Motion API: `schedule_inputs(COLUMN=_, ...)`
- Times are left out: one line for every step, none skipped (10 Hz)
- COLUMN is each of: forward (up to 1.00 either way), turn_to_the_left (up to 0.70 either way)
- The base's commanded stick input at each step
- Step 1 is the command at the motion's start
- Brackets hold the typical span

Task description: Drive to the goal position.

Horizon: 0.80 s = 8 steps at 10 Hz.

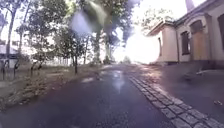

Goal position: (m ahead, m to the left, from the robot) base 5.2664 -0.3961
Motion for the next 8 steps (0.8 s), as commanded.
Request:
schedule_inputs(forward=0.5, turn_to_the_left=0.0)
schedule_inputs(forward=0.5, turn_to_the_left=0.0)
schedule_inputs(forward=0.5, turn_to_the_left=0.0)
schedule_inputs(forward=0.5, turn_to_the_left=0.0)
schedule_inputs(forward=0.5, turn_to_the_left=0.0)
schedule_inputs(forward=0.5, turn_to_the_left=0.0)
schedule_inputs(forward=0.5, turn_to_the_left=0.0)
schedule_inputs(forward=0.5, turn_to_the_left=0.0)
